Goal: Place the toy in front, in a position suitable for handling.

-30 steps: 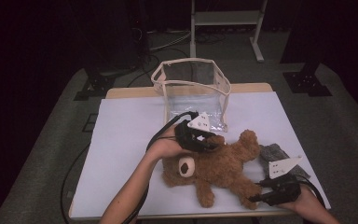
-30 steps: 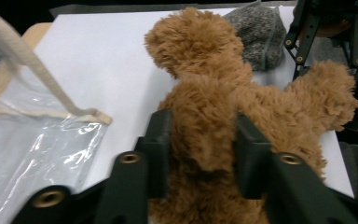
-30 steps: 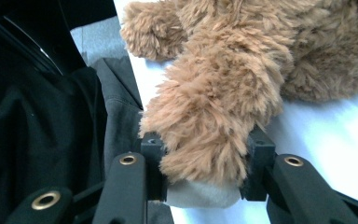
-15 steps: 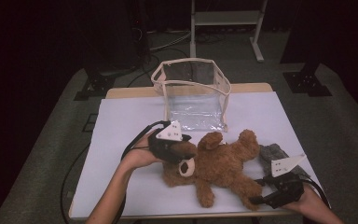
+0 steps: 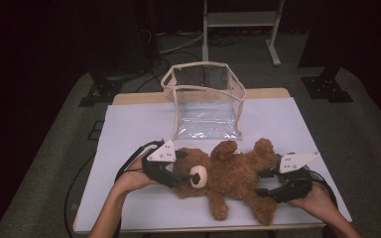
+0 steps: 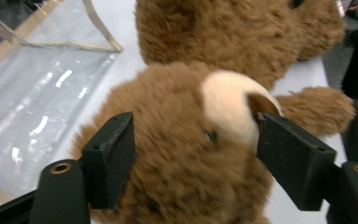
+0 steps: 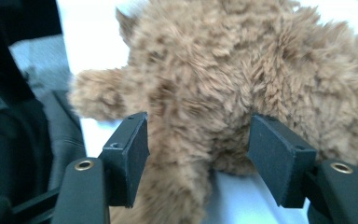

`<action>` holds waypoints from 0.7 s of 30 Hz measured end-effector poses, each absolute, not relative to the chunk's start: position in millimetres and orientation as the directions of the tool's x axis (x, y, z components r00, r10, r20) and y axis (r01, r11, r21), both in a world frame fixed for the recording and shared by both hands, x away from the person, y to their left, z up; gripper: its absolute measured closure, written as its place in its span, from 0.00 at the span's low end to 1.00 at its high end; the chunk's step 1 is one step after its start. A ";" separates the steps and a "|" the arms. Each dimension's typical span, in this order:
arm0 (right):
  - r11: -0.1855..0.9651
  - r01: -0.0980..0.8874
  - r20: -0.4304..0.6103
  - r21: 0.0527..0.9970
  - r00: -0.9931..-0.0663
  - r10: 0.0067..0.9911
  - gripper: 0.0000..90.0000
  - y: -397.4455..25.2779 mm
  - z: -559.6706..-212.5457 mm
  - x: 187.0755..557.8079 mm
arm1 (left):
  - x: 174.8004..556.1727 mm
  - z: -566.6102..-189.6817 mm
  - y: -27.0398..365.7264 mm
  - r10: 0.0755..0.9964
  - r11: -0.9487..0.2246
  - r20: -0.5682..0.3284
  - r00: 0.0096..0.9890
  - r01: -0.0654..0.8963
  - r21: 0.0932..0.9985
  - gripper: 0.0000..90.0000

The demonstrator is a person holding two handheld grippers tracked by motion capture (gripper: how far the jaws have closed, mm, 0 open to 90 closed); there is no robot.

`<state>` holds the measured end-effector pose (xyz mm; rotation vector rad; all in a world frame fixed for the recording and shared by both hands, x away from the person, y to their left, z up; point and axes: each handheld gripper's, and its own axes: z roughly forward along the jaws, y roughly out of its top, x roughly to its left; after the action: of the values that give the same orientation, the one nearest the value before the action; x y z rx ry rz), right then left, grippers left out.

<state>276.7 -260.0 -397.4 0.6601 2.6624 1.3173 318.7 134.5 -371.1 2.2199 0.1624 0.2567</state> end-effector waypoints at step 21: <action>0.535 0.322 0.096 0.781 -0.908 0.407 0.39 -243.5 -416.4 293.4 | 318.8 -407.0 146.1 0.240 -0.616 0.084 0.967 0.085 0.783 0.32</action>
<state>293.4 -243.5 -416.4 0.6348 2.6657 1.3251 318.8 146.1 -407.0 2.2333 0.2266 0.2262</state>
